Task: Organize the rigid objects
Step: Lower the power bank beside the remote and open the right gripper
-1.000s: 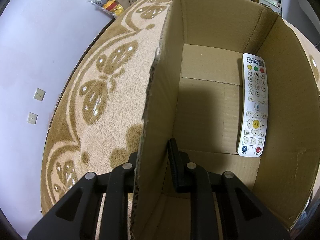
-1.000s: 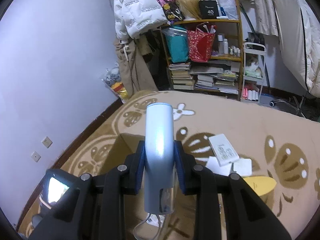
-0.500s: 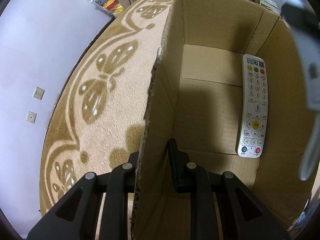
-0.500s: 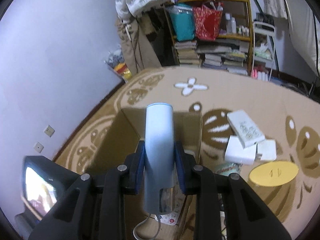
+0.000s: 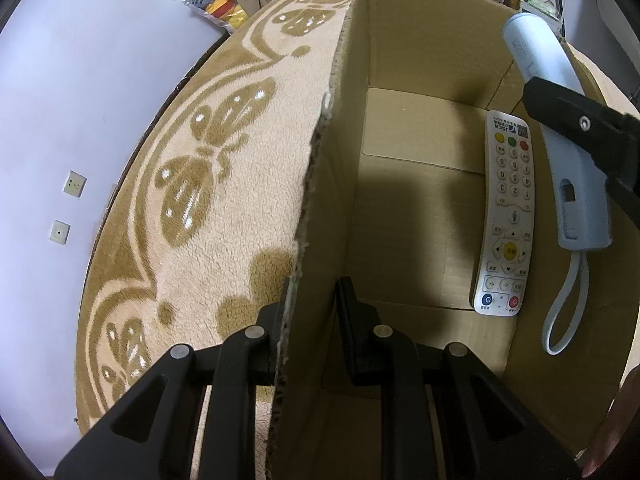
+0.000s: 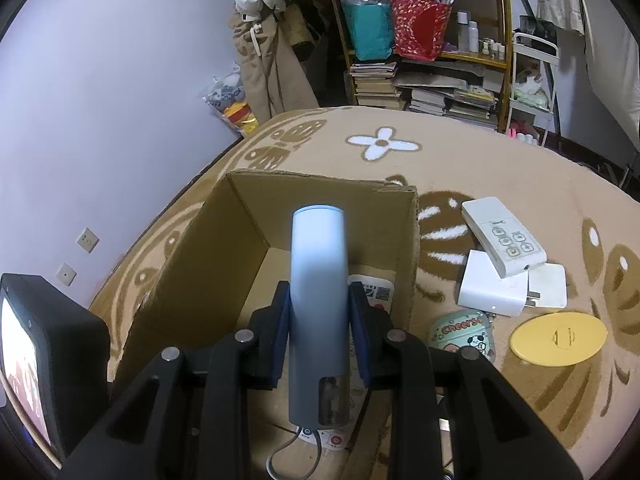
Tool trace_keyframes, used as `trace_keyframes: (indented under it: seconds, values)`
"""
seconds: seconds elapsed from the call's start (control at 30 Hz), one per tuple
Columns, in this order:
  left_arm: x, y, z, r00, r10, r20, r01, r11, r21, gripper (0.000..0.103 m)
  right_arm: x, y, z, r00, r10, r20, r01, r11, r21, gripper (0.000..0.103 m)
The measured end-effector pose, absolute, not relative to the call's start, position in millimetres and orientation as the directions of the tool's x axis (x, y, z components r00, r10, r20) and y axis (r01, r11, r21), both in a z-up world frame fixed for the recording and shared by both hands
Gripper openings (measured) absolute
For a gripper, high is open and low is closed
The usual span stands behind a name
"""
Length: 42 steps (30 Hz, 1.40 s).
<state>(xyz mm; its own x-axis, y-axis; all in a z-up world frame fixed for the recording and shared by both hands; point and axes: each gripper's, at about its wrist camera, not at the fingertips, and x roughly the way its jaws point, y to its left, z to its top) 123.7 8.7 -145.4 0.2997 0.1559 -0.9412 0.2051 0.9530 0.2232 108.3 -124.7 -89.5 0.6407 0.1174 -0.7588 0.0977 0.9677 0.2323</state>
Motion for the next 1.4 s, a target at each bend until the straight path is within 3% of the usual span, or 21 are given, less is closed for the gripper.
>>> trace_keyframes:
  seconds: [0.83,1.27,1.4]
  values:
    - [124,8,-143,0.294,0.159,-0.942,0.207,0.952,0.226,0.019,106,-128,-88,0.644,0.143,-0.752,0.078,0.965,0.25,0.031]
    - [123,8,-144,0.295,0.157,-0.942,0.202,0.954,0.222,0.019,75,-141,-60,0.692,0.071,-0.718,0.099,0.976,0.192,0.081]
    - [124,10,-143,0.294,0.154,-0.943,0.202,0.955,0.219,0.019,66,-160,-63,0.679,0.003,-0.735,0.163,0.974,0.155,0.081]
